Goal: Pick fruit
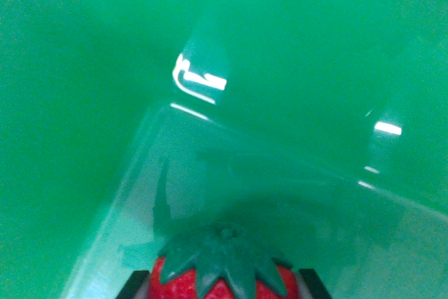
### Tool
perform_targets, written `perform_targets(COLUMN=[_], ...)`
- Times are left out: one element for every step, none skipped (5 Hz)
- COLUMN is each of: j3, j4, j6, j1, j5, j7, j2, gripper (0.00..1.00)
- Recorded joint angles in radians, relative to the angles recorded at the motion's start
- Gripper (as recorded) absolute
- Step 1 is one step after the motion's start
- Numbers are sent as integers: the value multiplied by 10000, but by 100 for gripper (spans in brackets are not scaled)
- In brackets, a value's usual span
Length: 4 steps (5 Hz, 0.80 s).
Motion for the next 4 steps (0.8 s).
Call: perform_targets(j3=[3,3,6,6], j4=[125,125,281,281], j6=[256,256,577,577], j1=[-5,-5,-11,-11], j5=[8,8,19,19], j7=[0,0,-1,-1], j2=[-132,-132,-297,-297], gripper=[100,100,100,100])
